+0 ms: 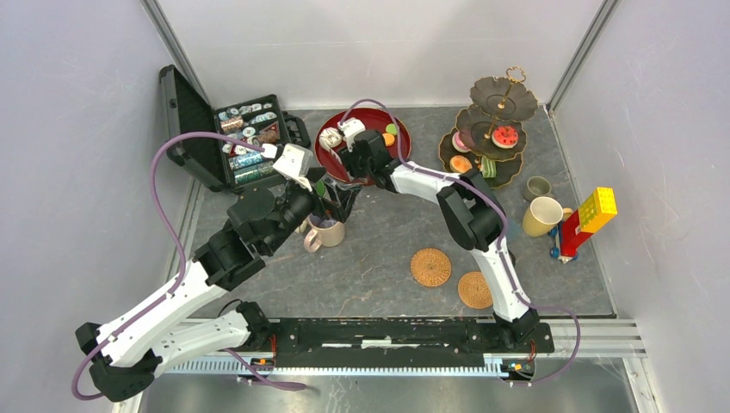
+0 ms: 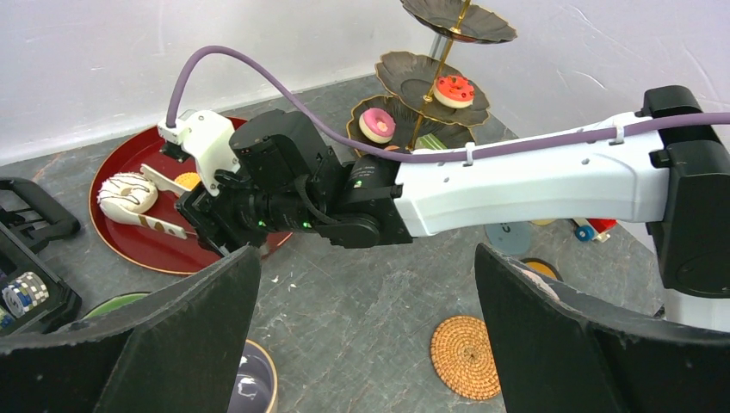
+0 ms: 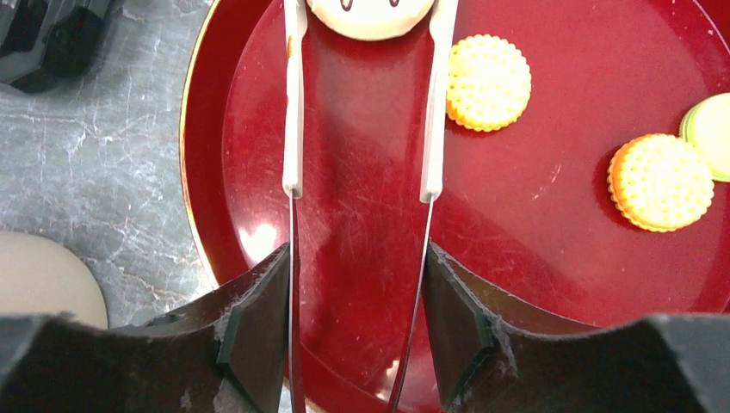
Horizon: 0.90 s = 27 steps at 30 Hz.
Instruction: Serve the afternoon tea
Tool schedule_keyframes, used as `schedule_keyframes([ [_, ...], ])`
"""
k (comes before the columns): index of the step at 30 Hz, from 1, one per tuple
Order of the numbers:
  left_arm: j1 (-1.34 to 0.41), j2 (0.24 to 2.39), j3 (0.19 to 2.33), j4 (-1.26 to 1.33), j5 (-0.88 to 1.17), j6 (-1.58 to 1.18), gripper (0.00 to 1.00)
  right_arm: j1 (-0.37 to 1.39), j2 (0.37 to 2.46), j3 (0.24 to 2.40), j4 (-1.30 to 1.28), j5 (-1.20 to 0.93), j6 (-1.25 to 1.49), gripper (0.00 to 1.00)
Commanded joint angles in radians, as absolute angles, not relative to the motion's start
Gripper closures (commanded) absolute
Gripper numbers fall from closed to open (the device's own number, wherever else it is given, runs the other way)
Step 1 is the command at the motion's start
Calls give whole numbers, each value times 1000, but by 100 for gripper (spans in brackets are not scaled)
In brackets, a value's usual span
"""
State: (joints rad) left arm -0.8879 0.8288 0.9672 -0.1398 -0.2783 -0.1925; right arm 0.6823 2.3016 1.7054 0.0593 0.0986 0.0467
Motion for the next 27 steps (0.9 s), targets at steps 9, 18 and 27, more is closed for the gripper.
schedule_keyframes([
  [9,-893,828,965,-95,-274,-152,0,679,2314,1802,78,129,34,58],
  [18,-893,820,965,-95,-282,-149,0,678,2047,1580,118,139,63,79],
  [27,-893,771,965,-97,-340,-126,0,644,1637,1271,60,160,106,82],
])
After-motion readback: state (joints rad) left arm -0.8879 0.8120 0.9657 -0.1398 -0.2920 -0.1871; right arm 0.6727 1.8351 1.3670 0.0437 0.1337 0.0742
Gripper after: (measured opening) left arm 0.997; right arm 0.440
